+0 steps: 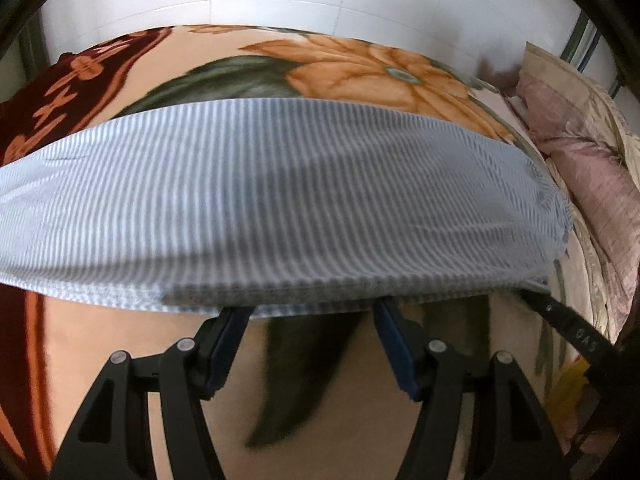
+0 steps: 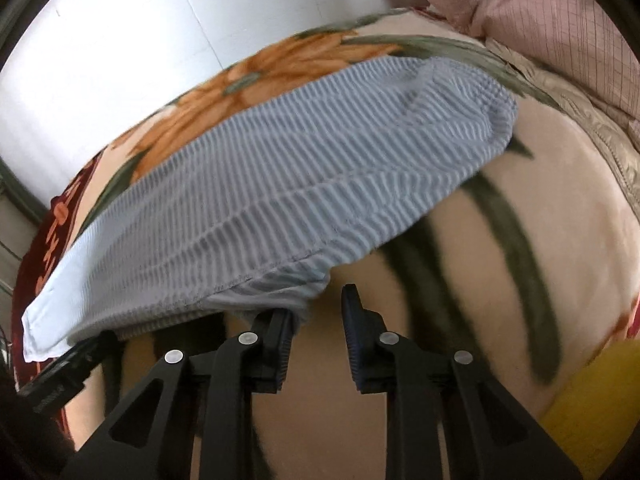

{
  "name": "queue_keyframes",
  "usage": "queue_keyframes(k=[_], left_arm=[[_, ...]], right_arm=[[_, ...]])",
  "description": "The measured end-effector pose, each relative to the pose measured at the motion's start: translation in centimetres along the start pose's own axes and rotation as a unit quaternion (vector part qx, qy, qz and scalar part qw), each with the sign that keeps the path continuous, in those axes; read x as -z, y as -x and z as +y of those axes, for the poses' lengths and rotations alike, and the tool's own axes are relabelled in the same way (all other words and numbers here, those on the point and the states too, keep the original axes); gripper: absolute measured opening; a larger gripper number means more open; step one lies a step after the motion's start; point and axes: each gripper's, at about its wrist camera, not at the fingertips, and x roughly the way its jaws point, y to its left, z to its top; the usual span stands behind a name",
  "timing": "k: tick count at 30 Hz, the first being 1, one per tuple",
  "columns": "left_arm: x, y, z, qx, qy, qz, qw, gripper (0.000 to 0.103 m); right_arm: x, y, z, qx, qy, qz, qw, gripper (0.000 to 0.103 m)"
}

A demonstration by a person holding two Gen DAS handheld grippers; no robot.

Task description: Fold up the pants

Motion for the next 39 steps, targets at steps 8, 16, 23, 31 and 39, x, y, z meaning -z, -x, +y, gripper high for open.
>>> queue_keyframes(k=[8,16,23,31,39], left_arm=[[0.0,3.6,1.7,0.006,0.032,-0.02,0.9993,0.068],[-2.5,4.4,3.1,-0.021,0.04,-0.044,0.998,0.07],[-2.7,2.2,5.4,-0.051,0.057,-0.032,0.9966,0.07],[-1.5,0.8,7.9,-0.071,0.071,-0.011,0.9949,0.07],[-2.4,5.1,12.4,-0.113,0.068,-0.033,0.9907,0.07]], right_arm=[[1.0,1.5,0.0,-0.008,0.003,0.012,1.0,0.024],[-2.0,3.1,1.5,-0.008,0.038,-0.047,0.998,0.024],[-2.0,-1.0,1.5,-0.004,0.077,0.017,0.997,0.025],[-1.0,-1.4,1.6,0.01,0.105,0.042,0.993,0.029],[-1.3,1.5,3.1,0.0,0.138,0.019,0.99,0.031]])
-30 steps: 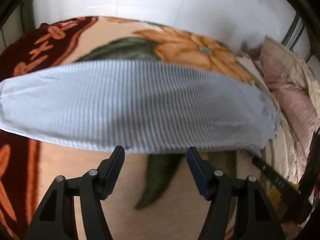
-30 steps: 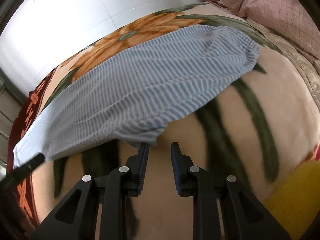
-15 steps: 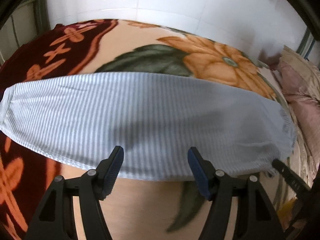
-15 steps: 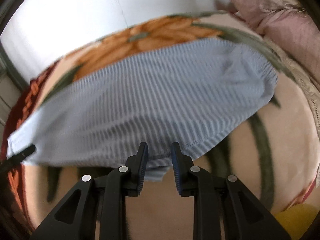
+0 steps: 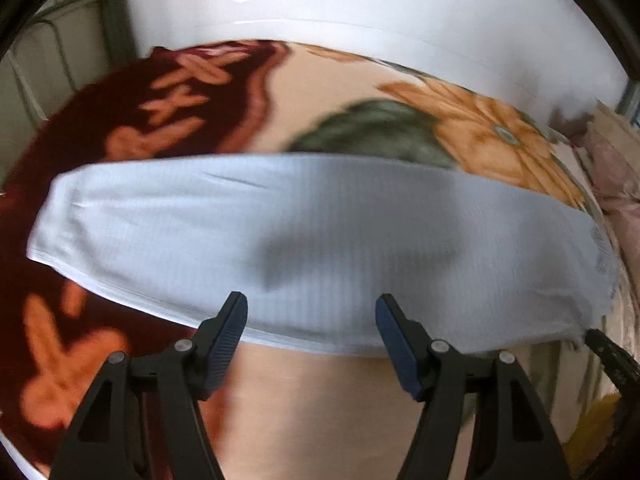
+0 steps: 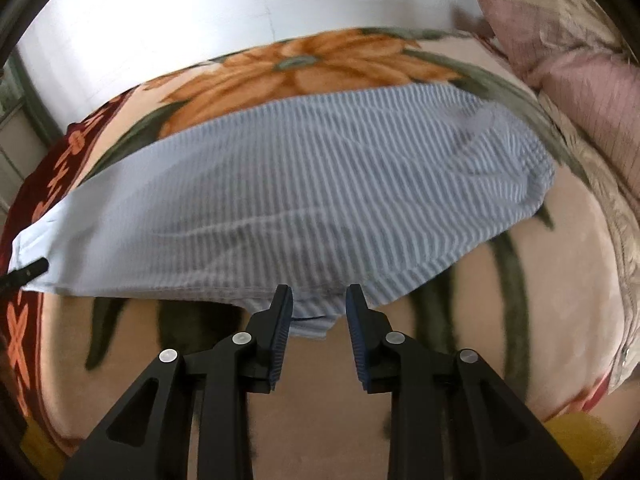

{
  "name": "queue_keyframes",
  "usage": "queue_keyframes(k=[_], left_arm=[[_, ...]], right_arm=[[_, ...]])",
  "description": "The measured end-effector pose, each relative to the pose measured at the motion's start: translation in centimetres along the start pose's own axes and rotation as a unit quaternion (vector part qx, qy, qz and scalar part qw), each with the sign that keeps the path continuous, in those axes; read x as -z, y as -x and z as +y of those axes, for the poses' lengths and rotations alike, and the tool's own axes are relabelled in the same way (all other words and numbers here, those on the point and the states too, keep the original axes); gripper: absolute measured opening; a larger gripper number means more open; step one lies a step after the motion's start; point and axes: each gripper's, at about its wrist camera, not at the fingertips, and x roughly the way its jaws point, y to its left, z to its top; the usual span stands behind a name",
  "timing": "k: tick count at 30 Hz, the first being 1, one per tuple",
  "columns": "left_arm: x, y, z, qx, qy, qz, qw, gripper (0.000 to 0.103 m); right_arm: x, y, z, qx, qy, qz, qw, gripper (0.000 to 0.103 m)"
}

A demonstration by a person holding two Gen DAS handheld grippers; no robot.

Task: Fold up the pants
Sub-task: 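Move the left gripper to the hanging leg end and grasp it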

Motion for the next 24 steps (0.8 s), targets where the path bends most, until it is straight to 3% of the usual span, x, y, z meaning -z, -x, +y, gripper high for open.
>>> queue_keyframes(k=[6,14,19,24], left_arm=[[-1.2,1.5,7.2,-0.047,0.04,-0.008,0.9981,0.076],[-0.5,1.2,16.0,-0.077,0.136,0.001,0.9877,0.076],[-0.1,0.0,19.8,-0.065,0.211,0.005,0.9754,0.077],[0.0,-2.4,21.6,-0.077,0.241,0.016,0.9672,0.077]], right_arm=[[0.0,1.2,1.9,-0.025,0.025,-0.017,0.999,0.046],[0.4,1.1,4.5,-0.045,0.049,-0.016,0.998,0.047],[0.7,0.7,5.6,-0.047,0.059,-0.011,0.997,0.047],[0.8,0.5,6.3,-0.045,0.068,-0.011,0.997,0.047]])
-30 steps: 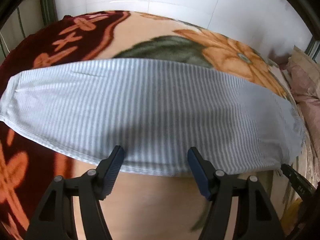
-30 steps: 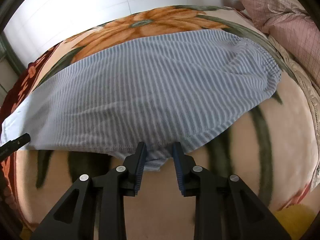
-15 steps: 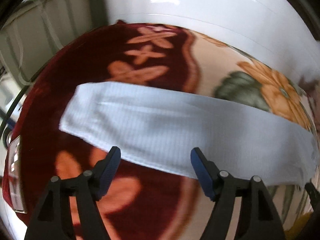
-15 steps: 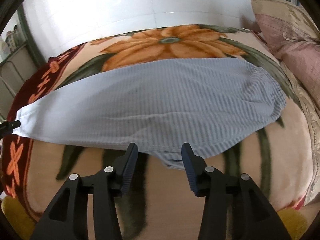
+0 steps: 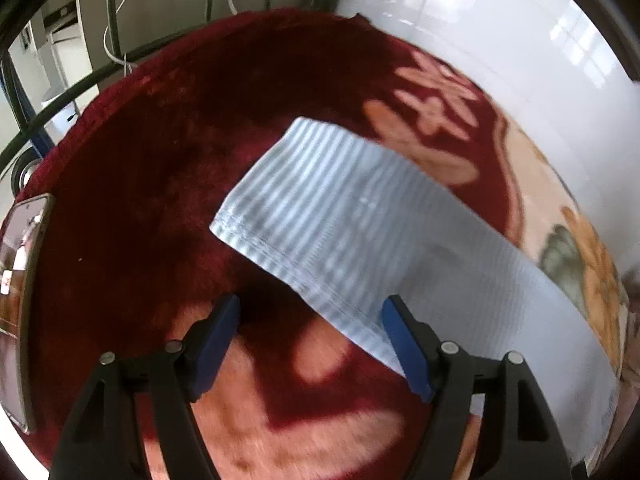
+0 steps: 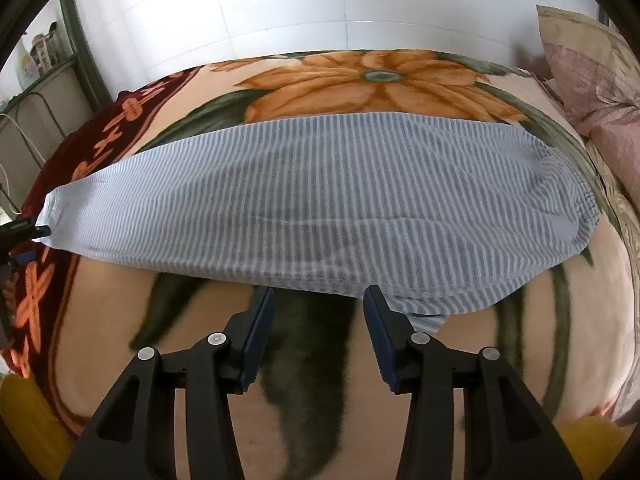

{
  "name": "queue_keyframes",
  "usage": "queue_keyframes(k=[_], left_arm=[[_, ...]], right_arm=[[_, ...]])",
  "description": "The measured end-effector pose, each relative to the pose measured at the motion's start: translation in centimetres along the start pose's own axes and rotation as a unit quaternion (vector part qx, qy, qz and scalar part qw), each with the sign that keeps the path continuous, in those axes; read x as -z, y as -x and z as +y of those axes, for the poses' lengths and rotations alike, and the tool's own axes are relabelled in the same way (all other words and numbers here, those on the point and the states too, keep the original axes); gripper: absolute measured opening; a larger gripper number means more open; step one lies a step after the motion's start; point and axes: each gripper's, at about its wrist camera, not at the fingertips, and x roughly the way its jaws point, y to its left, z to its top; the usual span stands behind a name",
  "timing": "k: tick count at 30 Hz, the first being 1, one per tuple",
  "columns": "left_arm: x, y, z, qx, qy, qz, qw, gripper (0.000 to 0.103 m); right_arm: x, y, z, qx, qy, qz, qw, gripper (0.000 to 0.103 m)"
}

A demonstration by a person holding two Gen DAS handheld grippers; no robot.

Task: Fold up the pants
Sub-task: 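Move the left gripper to the hanging leg end and grasp it, then lift the leg end with the left gripper, fold it over the pants, release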

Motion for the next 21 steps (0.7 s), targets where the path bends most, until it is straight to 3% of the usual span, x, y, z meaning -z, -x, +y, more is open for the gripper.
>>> queue_keyframes(k=[4,6,9,14,21], left_arm=[[-0.4,-1.0,0.0,0.016,0.024,-0.02,0.9994,0.084],[-0.6,-1.0,-0.2,0.015,0.019,-0.032,0.9992,0.083],[-0.6,-1.2,-1.1,-0.005,0.0,-0.044,0.999,0.07],[-0.9,-0.9,-1.3,0.018,0.001,-0.058,0.9981,0.024],[-0.8,1.4,-2.0,0.042,-0.01,-0.085,0.9955,0.018]], right_arm=[[0.0,0.0,-0.2,0.006,0.003,-0.001,1.0,0.047],[0.0,-0.2,-0.2,0.009,0.0,0.0,1.0,0.047],[-0.2,-0.6,-0.4,0.01,-0.005,0.006,1.0,0.047],[-0.7,-0.6,-0.8,0.007,-0.012,-0.002,1.0,0.047],[-0.8,-0.3,-1.5,0.003,-0.021,-0.007,1.0,0.047]])
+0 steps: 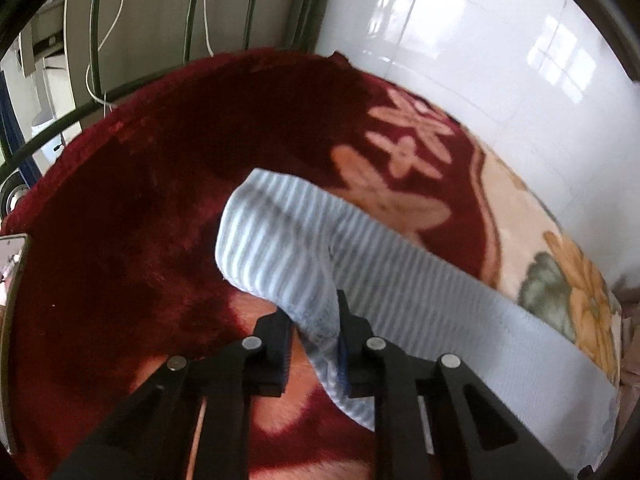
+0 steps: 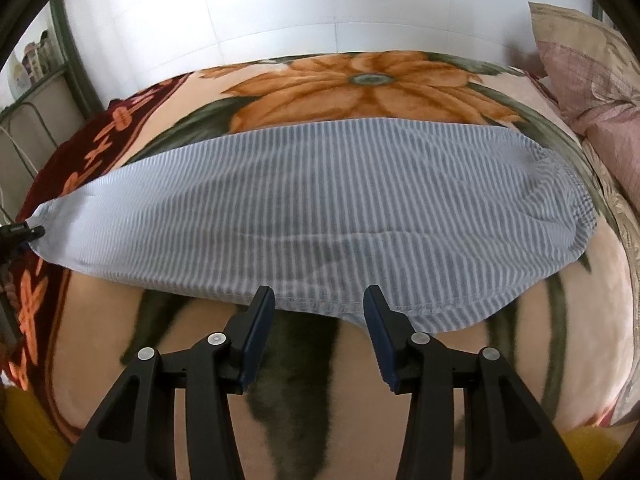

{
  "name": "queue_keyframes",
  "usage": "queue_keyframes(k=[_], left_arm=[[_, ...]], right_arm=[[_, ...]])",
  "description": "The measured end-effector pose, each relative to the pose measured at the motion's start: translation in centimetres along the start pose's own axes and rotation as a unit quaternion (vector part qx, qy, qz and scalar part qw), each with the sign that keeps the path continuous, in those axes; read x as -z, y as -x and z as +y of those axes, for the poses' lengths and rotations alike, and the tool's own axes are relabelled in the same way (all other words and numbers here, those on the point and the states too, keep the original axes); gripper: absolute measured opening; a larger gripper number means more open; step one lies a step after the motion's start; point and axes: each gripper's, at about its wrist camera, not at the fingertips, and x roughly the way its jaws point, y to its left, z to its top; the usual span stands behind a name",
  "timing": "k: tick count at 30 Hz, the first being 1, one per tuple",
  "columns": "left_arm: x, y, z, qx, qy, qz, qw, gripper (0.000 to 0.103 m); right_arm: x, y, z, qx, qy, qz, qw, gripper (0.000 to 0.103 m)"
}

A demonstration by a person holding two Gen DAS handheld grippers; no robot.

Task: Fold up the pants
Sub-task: 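Lift the leg end with the left gripper, fold it over the pants, release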

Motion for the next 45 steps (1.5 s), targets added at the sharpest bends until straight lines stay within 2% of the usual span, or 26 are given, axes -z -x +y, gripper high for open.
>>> queue_keyframes(k=[5,13,20,26,34,41,45], left_arm=[[-0.6,3.2,-1.9,0.019,-0.02,-0.033,0.9991,0.018],[-0.5,7.7,-6.5,0.063,-0.057,-0.055,0.9948,0.018],[1.0,10.7,-11.8,0.109,-0.101,-0.059,0.9871,0.018],[2.7,11.1,-16.7,0.132,-0.121,-0.042,0.983,0.018],[5.4,11.4,-23.7,0.158,-0.152,-0.031,0.9752,0.018],[9.6,10.4,-29.9,0.17,-0.201,-0.007,0.9647,0.018],[11.9,8.8,-32.0,0.173,-0.214,0.022,0.9613,0.018]], right_arm=[[0.1,0.7,-0.5,-0.015,-0.01,-0.008,1.0,0.047],[-0.4,2.8,-1.2,-0.028,-0.004,-0.036,0.999,0.047],[-0.9,3.9,-2.6,-0.037,-0.019,-0.045,0.998,0.047],[-1.5,4.6,-4.2,-0.066,-0.04,-0.048,0.996,0.047],[-1.9,4.2,-6.2,-0.079,-0.048,-0.046,0.995,0.047],[-2.1,4.0,-8.3,-0.078,-0.054,-0.045,0.995,0.047],[-2.2,3.6,-9.1,-0.052,-0.045,-0.03,0.997,0.047]])
